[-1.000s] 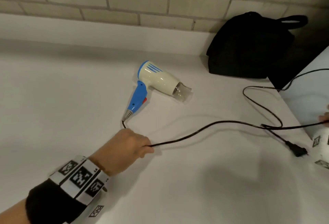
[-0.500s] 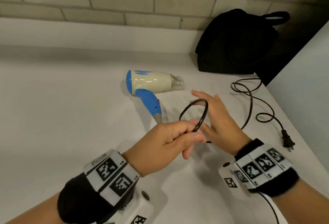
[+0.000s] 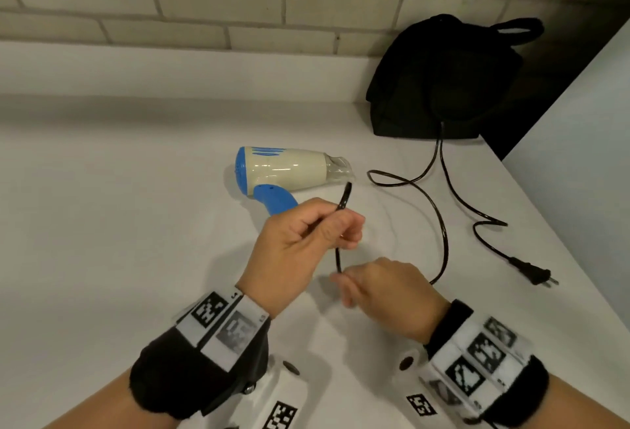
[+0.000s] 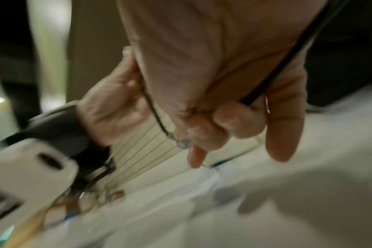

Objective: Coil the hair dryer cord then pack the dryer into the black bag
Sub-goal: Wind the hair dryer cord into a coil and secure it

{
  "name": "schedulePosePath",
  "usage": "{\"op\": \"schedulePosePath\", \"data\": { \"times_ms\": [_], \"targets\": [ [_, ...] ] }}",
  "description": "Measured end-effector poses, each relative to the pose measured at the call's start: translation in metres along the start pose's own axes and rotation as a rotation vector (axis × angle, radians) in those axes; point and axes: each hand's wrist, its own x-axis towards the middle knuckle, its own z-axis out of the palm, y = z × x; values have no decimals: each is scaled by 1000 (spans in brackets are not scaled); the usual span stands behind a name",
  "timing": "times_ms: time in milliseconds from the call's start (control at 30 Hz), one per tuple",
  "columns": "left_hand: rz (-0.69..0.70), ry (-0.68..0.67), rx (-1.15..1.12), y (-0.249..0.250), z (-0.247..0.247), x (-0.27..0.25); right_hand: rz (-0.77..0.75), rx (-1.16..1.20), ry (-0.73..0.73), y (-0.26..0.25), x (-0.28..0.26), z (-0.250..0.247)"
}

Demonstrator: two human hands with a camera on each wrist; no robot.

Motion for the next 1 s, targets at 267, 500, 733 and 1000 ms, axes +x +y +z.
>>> {"op": "schedulePosePath", "data": {
  "times_ms": [267, 500, 733, 1000],
  "targets": [
    [-161, -291, 170, -23, 11, -2, -404, -89, 38, -33, -25, -8],
    [-283, -357, 204, -36, -10, -11, -290, 139, 203, -7, -36, -27],
    [-198, -274, 104, -24, -13, 2, -152, -106, 96, 8, -26, -5],
    [-292, -301, 115, -36, -10, 4, -238, -297, 249, -5, -14, 14]
  ]
}}
